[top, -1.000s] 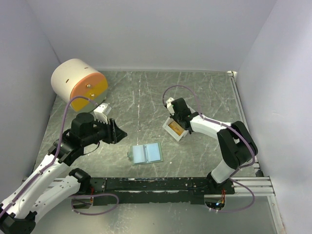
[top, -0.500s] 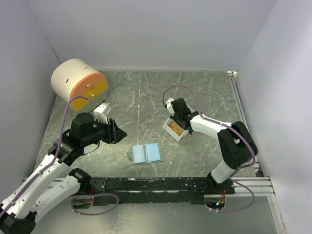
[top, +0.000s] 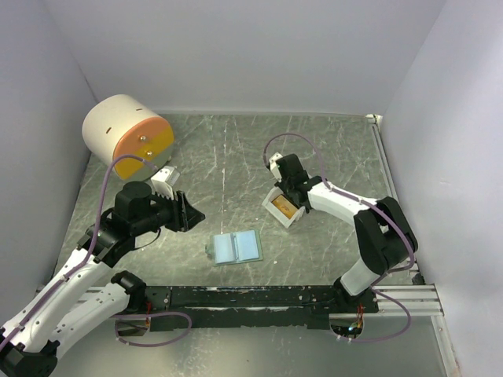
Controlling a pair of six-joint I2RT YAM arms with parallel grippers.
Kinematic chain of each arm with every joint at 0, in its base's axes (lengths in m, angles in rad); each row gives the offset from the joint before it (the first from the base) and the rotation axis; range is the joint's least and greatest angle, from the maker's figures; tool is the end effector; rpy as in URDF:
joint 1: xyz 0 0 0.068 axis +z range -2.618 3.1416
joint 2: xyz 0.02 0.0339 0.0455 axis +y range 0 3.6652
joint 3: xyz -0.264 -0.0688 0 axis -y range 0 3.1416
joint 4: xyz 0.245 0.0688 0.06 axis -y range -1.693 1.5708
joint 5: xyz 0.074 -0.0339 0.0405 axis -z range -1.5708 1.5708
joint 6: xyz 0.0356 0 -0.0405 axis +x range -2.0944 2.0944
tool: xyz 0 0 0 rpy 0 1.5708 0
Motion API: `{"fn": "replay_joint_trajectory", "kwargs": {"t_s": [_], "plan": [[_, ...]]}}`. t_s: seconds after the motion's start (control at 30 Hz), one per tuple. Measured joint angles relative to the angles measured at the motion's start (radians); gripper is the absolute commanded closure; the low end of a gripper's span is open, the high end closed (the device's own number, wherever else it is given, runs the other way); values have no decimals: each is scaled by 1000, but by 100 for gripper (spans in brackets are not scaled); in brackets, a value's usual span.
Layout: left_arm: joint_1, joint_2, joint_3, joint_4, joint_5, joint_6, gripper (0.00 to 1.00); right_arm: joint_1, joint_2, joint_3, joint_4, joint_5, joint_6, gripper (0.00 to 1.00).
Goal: Put the credit cards into the card holder
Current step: Pick up the credit card from the storage box.
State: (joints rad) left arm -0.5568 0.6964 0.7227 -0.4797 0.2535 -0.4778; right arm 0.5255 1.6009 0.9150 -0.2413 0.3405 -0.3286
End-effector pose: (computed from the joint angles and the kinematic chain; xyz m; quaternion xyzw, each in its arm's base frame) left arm 0.1297 -0.0912 0.3018 0.1002 0.8378 -0.3532 0.4040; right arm 0.2829 0.1503 0.1826 -0.3385 0.8732 -0.1293 0.3260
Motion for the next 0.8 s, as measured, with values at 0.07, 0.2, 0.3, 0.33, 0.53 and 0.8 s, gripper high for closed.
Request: {"fn": "replay_joint_trajectory", "kwargs": {"t_s": [0.07,0.2,0.3,0.33,0.53,0.8], "plan": [[0,0,0,0,0,0,48,0,-3,25,-24,15,8,100],[0,0,0,0,0,0,48,0,-34,54,-71,28,34,100],[0,0,0,0,-1,0,48,0,-64,79,-119,34,50,100],[0,-1,0,0,-1,0,48,0,-73,90,-131,34,57,100],[0,-1,0,0,-6,0,48,5,-123,144,-191,26,99,100],[0,11,0,0,-8,-1,50,49,-213,206,-277,-5,237,100]]}}
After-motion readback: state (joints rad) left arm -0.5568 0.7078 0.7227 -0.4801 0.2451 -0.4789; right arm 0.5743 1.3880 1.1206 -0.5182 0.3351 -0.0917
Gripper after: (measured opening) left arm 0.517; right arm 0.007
